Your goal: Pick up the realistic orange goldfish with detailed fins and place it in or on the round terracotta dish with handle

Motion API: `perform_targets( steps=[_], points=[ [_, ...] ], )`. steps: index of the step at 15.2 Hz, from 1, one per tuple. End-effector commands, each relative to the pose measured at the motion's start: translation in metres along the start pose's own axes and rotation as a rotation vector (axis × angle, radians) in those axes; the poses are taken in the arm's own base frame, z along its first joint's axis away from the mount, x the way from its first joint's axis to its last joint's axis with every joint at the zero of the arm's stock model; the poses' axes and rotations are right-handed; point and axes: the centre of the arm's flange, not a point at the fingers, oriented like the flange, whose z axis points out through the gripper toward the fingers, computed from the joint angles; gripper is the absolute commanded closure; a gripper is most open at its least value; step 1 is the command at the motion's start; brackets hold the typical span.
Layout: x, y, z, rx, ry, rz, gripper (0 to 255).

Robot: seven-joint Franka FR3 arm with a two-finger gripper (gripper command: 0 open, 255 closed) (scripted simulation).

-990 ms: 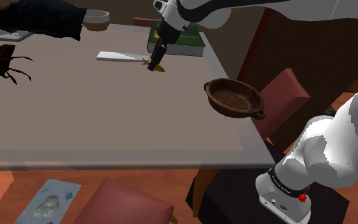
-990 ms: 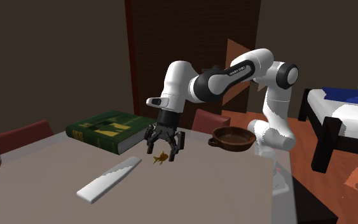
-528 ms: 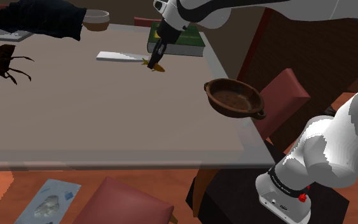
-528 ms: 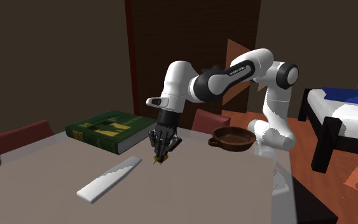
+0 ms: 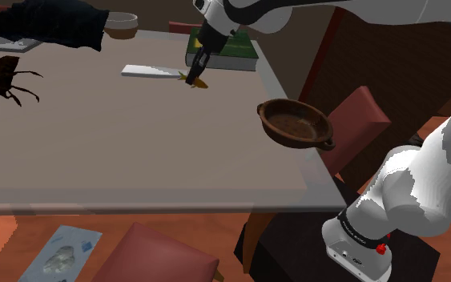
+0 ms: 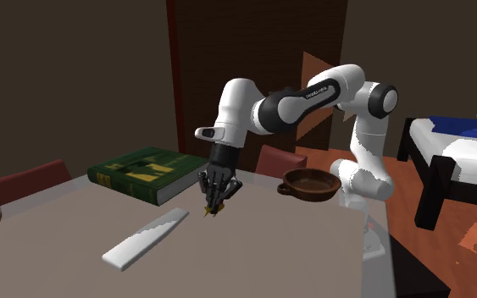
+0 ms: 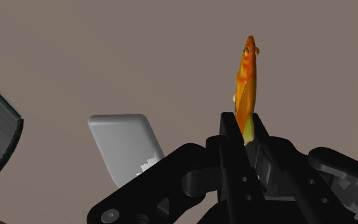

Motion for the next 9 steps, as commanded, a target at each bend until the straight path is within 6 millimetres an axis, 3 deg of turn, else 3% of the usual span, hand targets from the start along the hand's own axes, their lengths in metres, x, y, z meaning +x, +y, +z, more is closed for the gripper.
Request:
perform_targets(
  steps=[1, 9],
  points=[
    [0.004, 0.000, -0.008, 0.000, 0.000, 0.000, 255],
    [0.023, -0.001, -0.046, 0.000, 0.000, 0.000, 255]
  ],
)
